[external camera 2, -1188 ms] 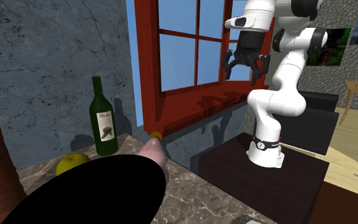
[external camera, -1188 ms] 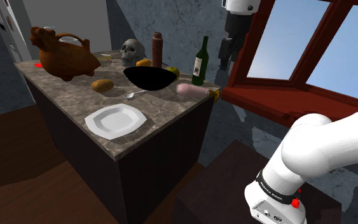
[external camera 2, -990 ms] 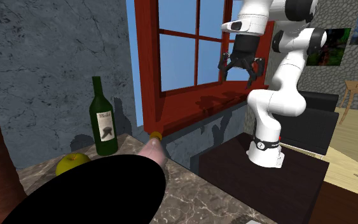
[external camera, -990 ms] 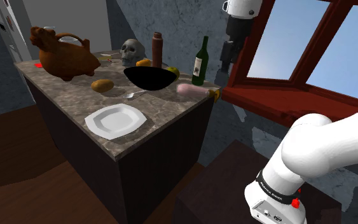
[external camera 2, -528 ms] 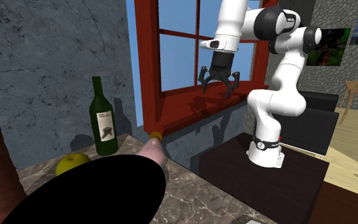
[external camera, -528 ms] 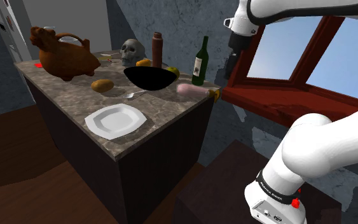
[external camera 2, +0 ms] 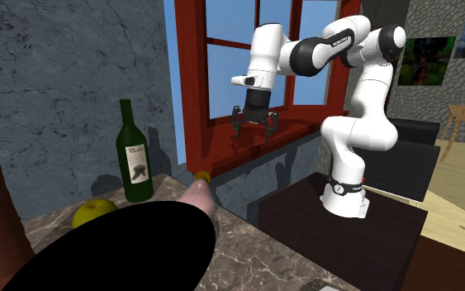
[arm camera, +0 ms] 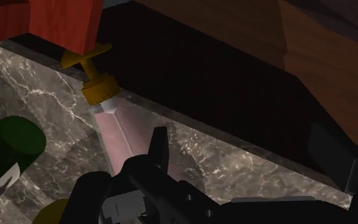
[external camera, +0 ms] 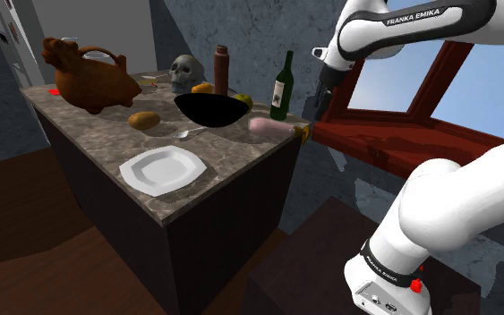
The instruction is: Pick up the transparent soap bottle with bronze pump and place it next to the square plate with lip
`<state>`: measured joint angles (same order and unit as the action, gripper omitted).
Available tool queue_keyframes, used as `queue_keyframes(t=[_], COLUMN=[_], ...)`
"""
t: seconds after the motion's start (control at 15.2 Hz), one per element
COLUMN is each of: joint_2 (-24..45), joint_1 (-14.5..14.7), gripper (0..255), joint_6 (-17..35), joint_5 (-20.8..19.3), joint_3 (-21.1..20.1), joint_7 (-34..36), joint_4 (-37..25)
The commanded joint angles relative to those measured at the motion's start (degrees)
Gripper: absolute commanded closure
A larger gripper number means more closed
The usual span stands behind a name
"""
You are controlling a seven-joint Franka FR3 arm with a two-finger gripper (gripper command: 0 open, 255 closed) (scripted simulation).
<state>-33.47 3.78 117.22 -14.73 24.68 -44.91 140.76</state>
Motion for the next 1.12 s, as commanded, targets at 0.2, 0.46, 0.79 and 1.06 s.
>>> queue_keyframes(t=[0.2,0.46,0.79,1.06], joint_2=[9.7,19.7,36.8,45.0], joint_1=[4.4,10.0,14.4,11.0], gripper=[0,0,0,0], joint_6=[8.6,13.8,15.3,14.1], joint_5=[3.4,11.5,31.9,41.4], joint_3=[9.6,18.0,25.2,22.8], joint_7=[-14.6,-29.0,-52.6,-62.3], joint_4=[-3.0,-7.5,-16.2,-20.8])
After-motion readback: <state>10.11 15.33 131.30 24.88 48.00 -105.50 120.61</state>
